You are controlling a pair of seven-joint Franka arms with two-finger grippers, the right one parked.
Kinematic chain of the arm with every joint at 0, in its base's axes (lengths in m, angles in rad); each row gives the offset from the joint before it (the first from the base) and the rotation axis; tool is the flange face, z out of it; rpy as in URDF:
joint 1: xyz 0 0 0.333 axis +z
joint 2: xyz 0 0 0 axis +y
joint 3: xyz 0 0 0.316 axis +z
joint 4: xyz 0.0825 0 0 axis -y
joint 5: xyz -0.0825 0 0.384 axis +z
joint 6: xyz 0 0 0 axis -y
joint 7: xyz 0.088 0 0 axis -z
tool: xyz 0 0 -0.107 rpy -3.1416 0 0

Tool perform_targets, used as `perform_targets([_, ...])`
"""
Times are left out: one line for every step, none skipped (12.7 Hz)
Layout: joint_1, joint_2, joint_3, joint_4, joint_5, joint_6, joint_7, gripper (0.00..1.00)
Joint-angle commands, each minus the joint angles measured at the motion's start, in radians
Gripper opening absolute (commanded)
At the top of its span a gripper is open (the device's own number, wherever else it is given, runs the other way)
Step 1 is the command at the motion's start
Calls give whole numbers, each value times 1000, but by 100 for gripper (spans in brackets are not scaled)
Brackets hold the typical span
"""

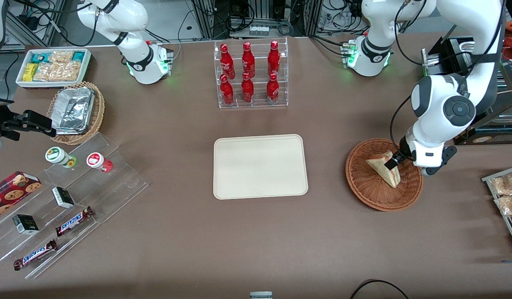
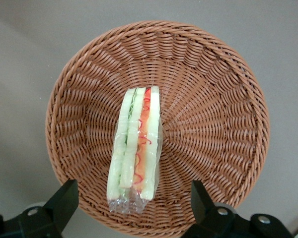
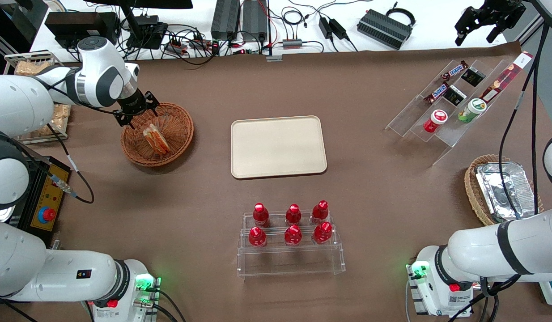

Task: Place sandwich from basket to tray
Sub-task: 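Lower the left gripper and close it on the sandwich's crust edge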

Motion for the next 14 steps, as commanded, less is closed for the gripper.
perform_targets([-6, 33, -3, -20, -3, 70, -40, 100])
perform_targets([-7, 43, -3, -30, -3, 101, -43, 100])
perform_targets([-7, 58, -3, -41, -3, 125, -43, 100])
perform_targets([-7, 69, -3, -50, -3, 144, -43, 100])
perform_targets([-7, 81, -3, -61, -1, 168, -43, 100])
perform_targets([-7, 90, -3, -75, -1, 190, -42, 100])
perform_targets([-7, 96, -3, -83, 0, 205, -40, 100])
perform_targets([-7, 103, -3, -87, 2, 207, -39, 100])
perform_targets([-7, 103, -3, -90, 2, 207, -39, 100])
perform_targets([-7, 104, -3, -90, 2, 207, -37, 95])
perform_targets([-7, 103, -3, -90, 2, 202, -39, 54])
perform_targets([-7, 100, -3, -89, 2, 194, -27, 2])
perform_targets([-7, 96, -3, -87, 3, 185, -20, 0])
perform_targets([-7, 90, -3, -83, 9, 168, -19, 0])
